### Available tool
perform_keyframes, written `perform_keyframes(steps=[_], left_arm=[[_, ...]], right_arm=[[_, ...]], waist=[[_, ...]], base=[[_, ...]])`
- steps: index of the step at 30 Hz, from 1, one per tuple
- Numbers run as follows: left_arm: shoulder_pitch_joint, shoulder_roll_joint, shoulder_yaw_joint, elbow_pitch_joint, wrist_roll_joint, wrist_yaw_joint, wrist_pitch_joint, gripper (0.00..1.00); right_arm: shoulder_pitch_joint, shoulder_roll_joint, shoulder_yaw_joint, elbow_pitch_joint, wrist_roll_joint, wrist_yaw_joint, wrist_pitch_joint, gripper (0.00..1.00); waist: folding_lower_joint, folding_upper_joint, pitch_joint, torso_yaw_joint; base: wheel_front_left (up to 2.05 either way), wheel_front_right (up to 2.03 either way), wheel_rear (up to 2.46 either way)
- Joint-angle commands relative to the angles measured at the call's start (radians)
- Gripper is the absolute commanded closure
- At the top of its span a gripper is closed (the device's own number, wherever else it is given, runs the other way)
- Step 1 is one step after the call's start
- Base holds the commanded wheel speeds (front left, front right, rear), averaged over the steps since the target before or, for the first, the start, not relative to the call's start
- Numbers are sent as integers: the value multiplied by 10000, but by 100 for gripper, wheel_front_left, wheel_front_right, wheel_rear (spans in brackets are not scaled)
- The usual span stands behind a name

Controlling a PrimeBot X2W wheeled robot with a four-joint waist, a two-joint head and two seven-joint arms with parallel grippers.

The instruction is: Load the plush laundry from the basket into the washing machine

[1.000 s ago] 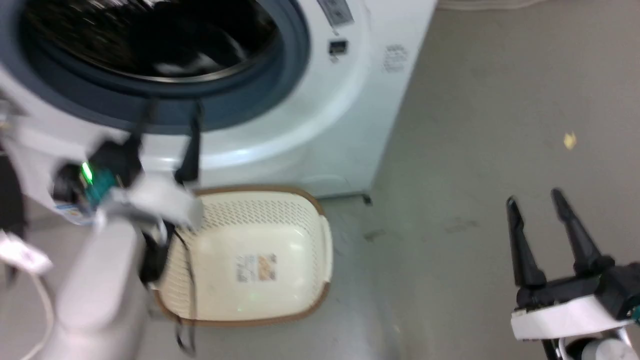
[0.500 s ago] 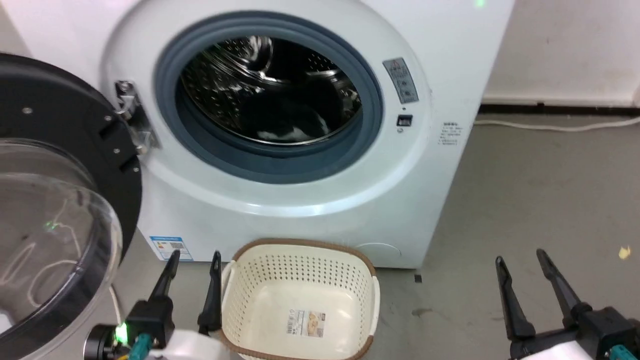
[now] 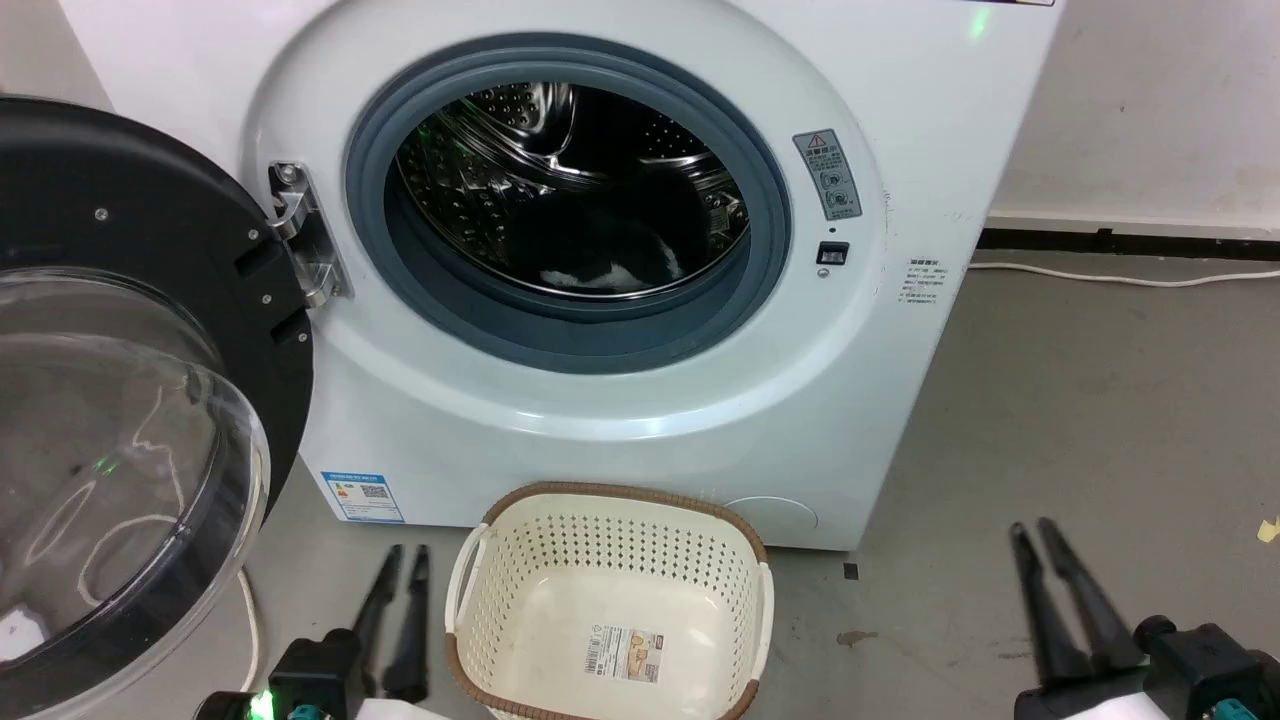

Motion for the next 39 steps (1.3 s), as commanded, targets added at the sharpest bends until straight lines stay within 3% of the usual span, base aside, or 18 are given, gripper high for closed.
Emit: perform_keyframes(steps=[1,39], left_arm=[[-3,-4,7,-5,9,-3,11,100],[-177,-398,617,-477,794,-262,991,100]], right_arm=[[-4,0,4,-1,-2,0,11,100],[-341,-3,179,-73,-141,-4,997,100]], waist=[[0,0,0,-2],[0,0,26,-195]], base=[[0,0,0],[0,0,0]])
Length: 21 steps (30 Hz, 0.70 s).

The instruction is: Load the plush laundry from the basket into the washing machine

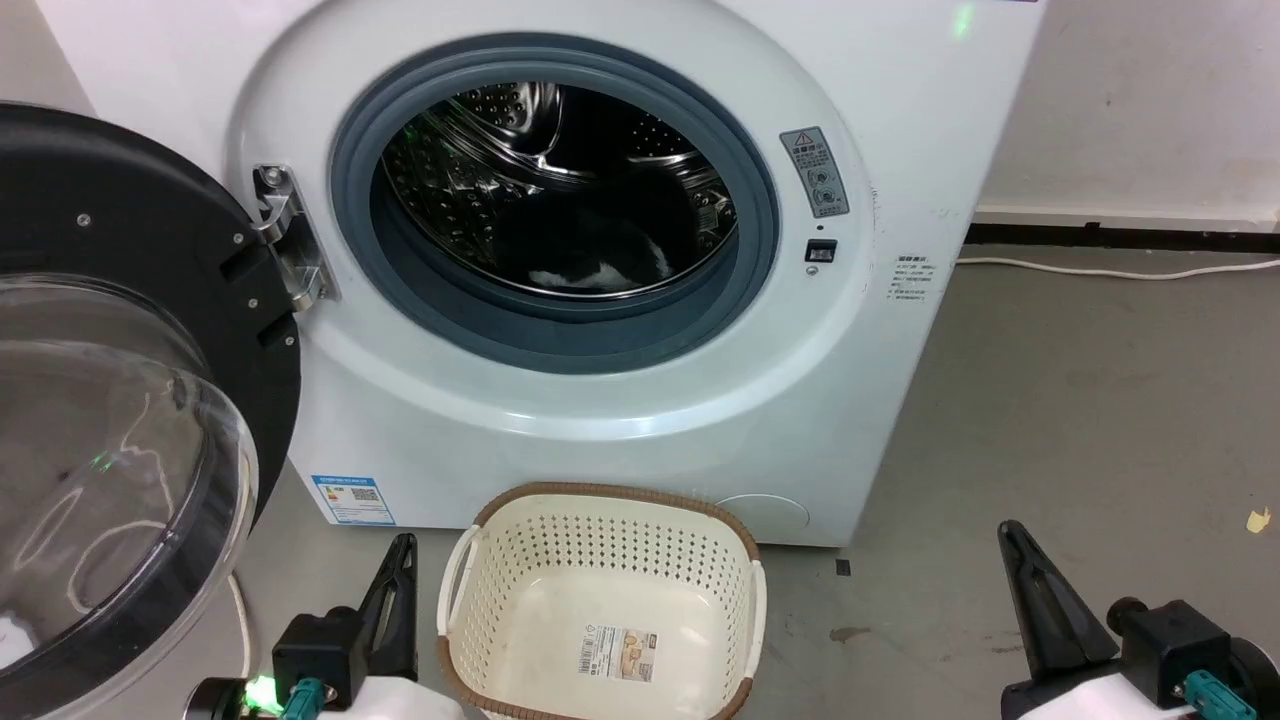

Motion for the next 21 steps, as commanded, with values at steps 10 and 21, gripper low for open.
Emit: perform_keyframes(steps=[10,21], left_arm=[[-161,-102,207,-180,250,-124,246,100],[-198,-184,334,-278,414,-178,451,100]], right_arm=[[-246,-4,50,-60,-66,-5,241,100],[-316,-5,86,-75,-95,-6,447,100]], waist=[[0,0,6,-44],[0,0,12,-84]], base=[[0,0,0],[0,0,0]])
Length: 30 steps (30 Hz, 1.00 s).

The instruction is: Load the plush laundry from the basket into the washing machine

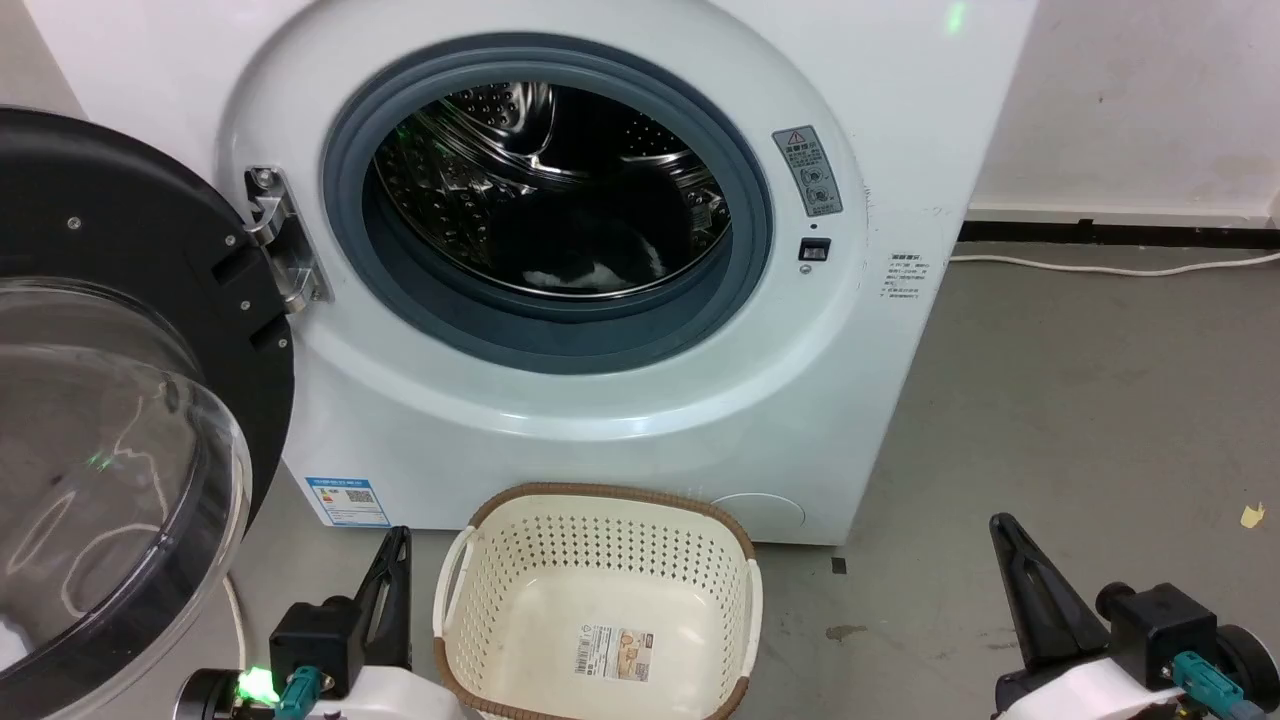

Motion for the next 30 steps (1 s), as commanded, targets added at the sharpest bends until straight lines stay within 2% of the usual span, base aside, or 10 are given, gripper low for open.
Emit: perform_keyframes(steps=[1,30], left_arm=[[-160,-78,69,-85,116,-23,55,100],[-265,-315,437,-370,590,-179,647,100]], right_arm=[[-129,-5,19,-57,-20,-6,49,100],[-332,-6,124,-101,-104,-9,644,100]], waist=[[0,0,1,-5],[0,0,16,-121]], base=[[0,0,0],[0,0,0]])
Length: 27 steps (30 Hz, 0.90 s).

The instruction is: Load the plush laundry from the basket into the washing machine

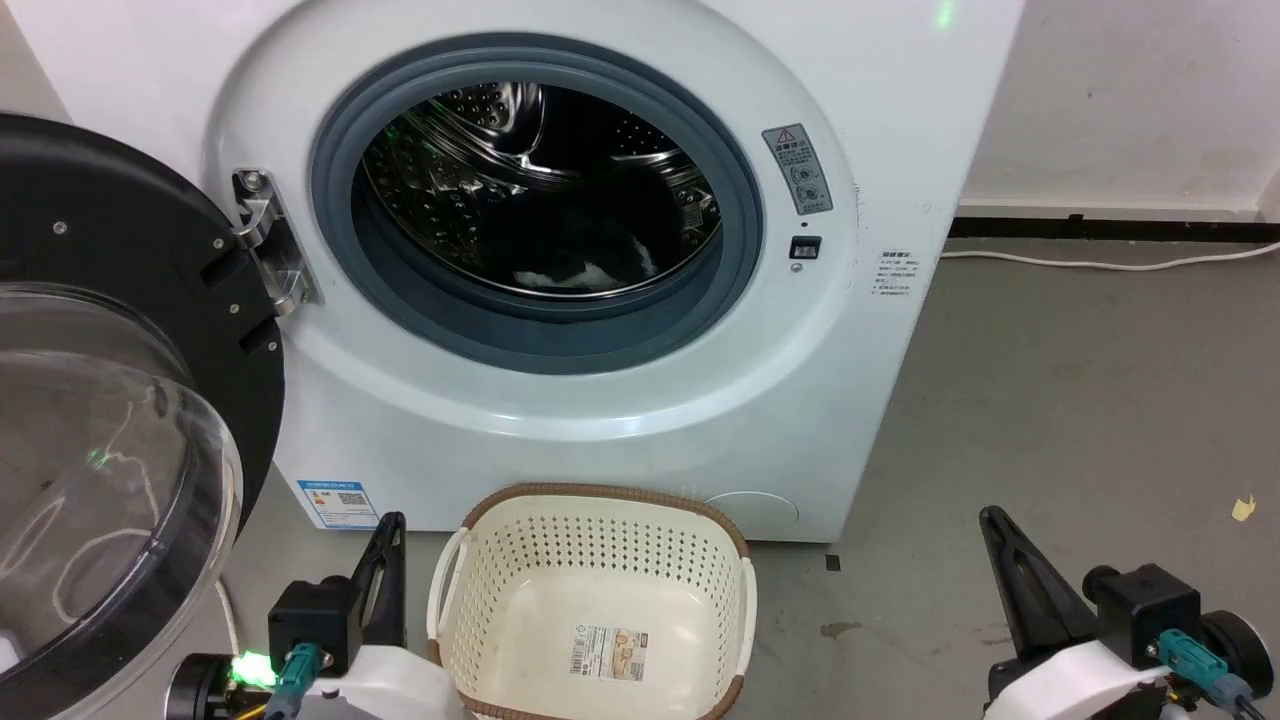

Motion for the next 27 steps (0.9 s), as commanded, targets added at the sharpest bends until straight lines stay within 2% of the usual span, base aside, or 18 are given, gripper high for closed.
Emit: perform_keyframes(steps=[1,27], left_arm=[[-130,-47,87,-82,112,-37,64,100],[-223,-258,413,-335,532,-175,588,100]], right_arm=[[-129,-7,28,-50,-76,-7,57,100],[-309,-8,122,-89,-151,-9,584,100]], waist=[[0,0,1,-6],[0,0,15,-109]], base=[[0,0,0],[0,0,0]])
